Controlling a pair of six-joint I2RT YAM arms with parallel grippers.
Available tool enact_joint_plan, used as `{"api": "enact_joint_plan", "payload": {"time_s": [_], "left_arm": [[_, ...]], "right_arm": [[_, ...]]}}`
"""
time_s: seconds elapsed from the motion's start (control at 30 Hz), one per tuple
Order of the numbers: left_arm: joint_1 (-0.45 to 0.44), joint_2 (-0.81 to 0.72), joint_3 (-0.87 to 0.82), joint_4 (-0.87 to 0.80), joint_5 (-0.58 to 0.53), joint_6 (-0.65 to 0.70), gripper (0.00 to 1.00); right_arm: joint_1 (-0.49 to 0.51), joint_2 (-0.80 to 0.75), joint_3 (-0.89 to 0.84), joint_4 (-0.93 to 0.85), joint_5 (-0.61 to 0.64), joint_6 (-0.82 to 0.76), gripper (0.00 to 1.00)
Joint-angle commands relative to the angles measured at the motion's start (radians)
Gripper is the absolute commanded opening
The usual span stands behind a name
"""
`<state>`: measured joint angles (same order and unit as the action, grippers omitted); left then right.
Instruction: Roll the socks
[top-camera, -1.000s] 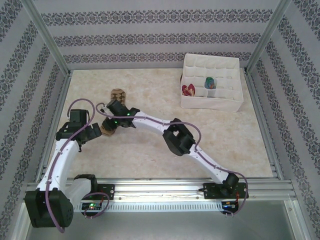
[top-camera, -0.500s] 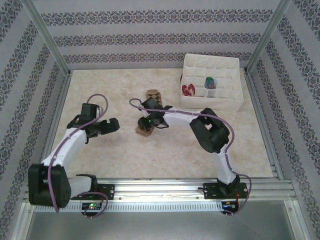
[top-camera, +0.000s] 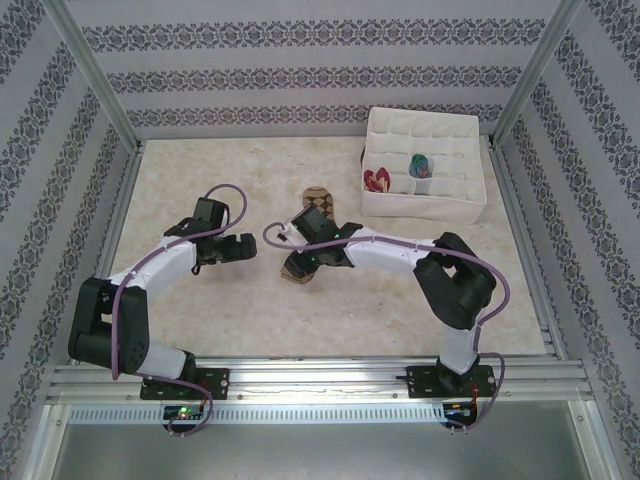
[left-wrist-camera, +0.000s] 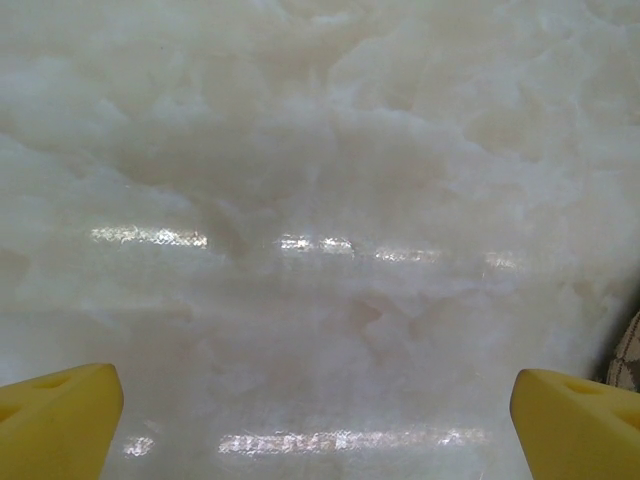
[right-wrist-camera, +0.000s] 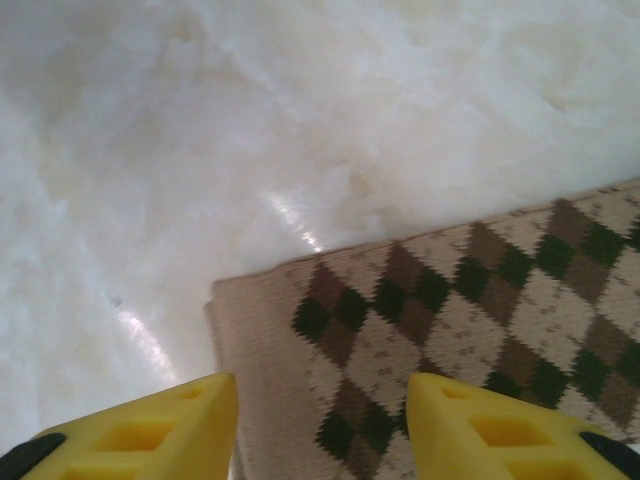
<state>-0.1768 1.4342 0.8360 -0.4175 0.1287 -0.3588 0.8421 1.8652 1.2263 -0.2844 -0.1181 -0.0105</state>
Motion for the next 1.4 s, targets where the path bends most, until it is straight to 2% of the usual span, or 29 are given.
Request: {"api": "enact_joint_plan", "payload": {"time_s": [0.0, 0.17, 0.4, 0.47, 0.6, 0.67, 0.73, 0.9, 1.03, 1.1, 1.2, 1.37], "left_arm": [[-0.006, -0.001, 0.003, -0.012, 0.042, 0.047, 0.99], [-0.005, -0.012, -0.023, 0.002, 0.075, 0.088, 0.99], [-0.005, -0.015, -0.021, 0.008, 0.138, 0.159, 0.98], [-0.006, -0.039, -0.038, 0.043, 0.177, 0.186, 0.95], [-0.005, -0.092, -0.08, 0.118, 0.242, 0.242, 0.88], [-0.005, -0.109, -0.1, 0.165, 0.272, 0.255, 0.86], [-0.005, -0.125, -0.13, 0.232, 0.325, 0.27, 0.83], [-0.007, -0.174, -0.208, 0.431, 0.459, 0.291, 0.77], [-0.011, -0.193, -0.232, 0.506, 0.516, 0.338, 0.75], [-0.022, -0.209, -0.271, 0.621, 0.576, 0.334, 0.74], [-0.083, -0.228, -0.342, 0.777, 0.603, 0.392, 0.74], [-0.203, -0.163, -0.321, 0.762, 0.572, 0.545, 0.76]], "right_arm": [[0.058, 0.008, -0.021, -0.045, 0.047, -0.155, 0.54], [0.087, 0.059, -0.002, -0.059, 0.075, -0.205, 0.58], [0.112, 0.097, -0.028, -0.065, 0.141, -0.252, 0.55], [0.112, 0.098, -0.042, -0.064, 0.167, -0.265, 0.47], [0.112, 0.04, -0.095, -0.02, 0.193, -0.275, 0.2], [0.107, 0.0, -0.116, -0.004, 0.173, -0.275, 0.13], [0.09, -0.035, -0.126, -0.004, 0.114, -0.262, 0.09], [-0.03, -0.067, -0.115, -0.061, -0.216, -0.156, 0.07], [-0.112, -0.07, -0.115, -0.091, -0.412, -0.082, 0.05], [-0.153, -0.073, -0.13, -0.091, -0.503, -0.05, 0.05], [-0.213, -0.075, -0.148, -0.089, -0.615, -0.009, 0.05], [-0.28, -0.08, -0.184, -0.101, -0.705, 0.003, 0.06]]}}
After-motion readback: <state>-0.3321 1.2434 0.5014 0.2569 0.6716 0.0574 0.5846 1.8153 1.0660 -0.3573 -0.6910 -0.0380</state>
